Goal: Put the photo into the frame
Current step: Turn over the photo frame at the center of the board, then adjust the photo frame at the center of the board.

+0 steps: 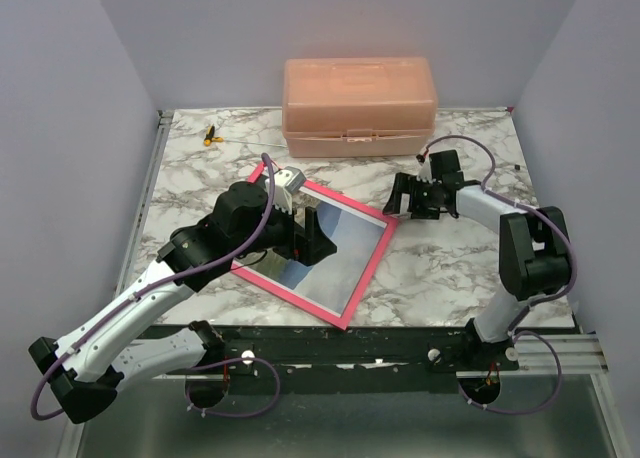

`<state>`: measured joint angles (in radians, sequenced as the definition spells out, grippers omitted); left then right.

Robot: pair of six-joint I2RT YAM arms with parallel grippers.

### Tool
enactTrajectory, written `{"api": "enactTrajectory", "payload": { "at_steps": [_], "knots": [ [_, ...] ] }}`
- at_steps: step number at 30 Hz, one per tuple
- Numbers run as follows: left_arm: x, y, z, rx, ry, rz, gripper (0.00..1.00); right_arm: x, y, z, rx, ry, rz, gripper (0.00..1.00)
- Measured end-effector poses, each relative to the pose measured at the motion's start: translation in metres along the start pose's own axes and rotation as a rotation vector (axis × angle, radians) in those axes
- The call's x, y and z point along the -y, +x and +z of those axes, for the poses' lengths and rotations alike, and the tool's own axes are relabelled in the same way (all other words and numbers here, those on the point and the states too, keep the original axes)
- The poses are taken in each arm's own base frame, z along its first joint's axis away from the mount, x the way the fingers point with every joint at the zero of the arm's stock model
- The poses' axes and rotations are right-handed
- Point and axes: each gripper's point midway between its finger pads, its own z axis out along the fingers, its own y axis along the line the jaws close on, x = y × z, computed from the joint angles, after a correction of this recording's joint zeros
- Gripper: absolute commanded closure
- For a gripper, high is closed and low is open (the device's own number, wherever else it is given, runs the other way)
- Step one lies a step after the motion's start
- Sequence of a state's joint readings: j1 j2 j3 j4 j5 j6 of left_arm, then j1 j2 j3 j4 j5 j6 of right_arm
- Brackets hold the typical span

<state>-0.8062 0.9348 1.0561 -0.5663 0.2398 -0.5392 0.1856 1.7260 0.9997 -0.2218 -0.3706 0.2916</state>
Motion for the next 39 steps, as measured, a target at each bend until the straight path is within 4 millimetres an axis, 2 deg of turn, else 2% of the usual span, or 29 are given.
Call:
{"api": "enactTrajectory", "payload": {
  "at_steps": [5,10,13,16,19,22,27,29,30,33,34,36,39],
  "knots": [
    [0.000,0.000,0.000,-0.001,-0.001,0.001,0.09,0.013,-0.010,-0.022,0.043,0.128,0.013,0.00],
    [-0.004,0.000,0.001,0.003,-0.022,-0.006,0.09,0.005,-0.019,-0.055,0.106,0.169,0.069,0.00],
    [-0.009,-0.001,0.002,0.008,-0.048,-0.022,0.09,0.000,-0.011,-0.063,0.088,0.169,0.130,0.00],
    [-0.014,0.000,0.006,0.005,-0.073,-0.042,0.10,-0.003,0.013,-0.055,0.031,0.165,0.175,0.00],
    [-0.020,0.003,0.012,-0.012,-0.097,-0.066,0.09,-0.016,0.067,-0.041,-0.099,0.161,0.191,0.01],
    [-0.026,0.009,0.019,-0.038,-0.116,-0.078,0.09,-0.033,0.105,-0.031,-0.201,0.160,0.177,0.06],
    [-0.034,0.018,0.022,-0.063,-0.137,-0.088,0.09,-0.053,0.115,-0.021,-0.230,0.153,0.160,0.37],
    [-0.035,0.018,0.022,-0.064,-0.140,-0.089,0.09,-0.053,0.115,-0.016,-0.233,0.171,0.158,0.45],
    [-0.036,0.019,0.022,-0.064,-0.141,-0.090,0.09,-0.053,0.114,-0.014,-0.234,0.184,0.159,0.46],
    [-0.038,0.020,0.021,-0.065,-0.150,-0.094,0.09,-0.049,0.108,-0.008,-0.229,0.219,0.149,0.78],
    [-0.039,0.020,0.020,-0.065,-0.152,-0.094,0.09,-0.048,0.107,-0.007,-0.226,0.228,0.152,0.84],
    [-0.041,0.019,0.019,-0.060,-0.157,-0.098,0.09,-0.046,0.105,-0.007,-0.222,0.247,0.163,0.94],
    [-0.046,0.015,0.017,-0.045,-0.167,-0.108,0.09,-0.044,0.098,-0.007,-0.198,0.263,0.147,1.00]
  ]
}}
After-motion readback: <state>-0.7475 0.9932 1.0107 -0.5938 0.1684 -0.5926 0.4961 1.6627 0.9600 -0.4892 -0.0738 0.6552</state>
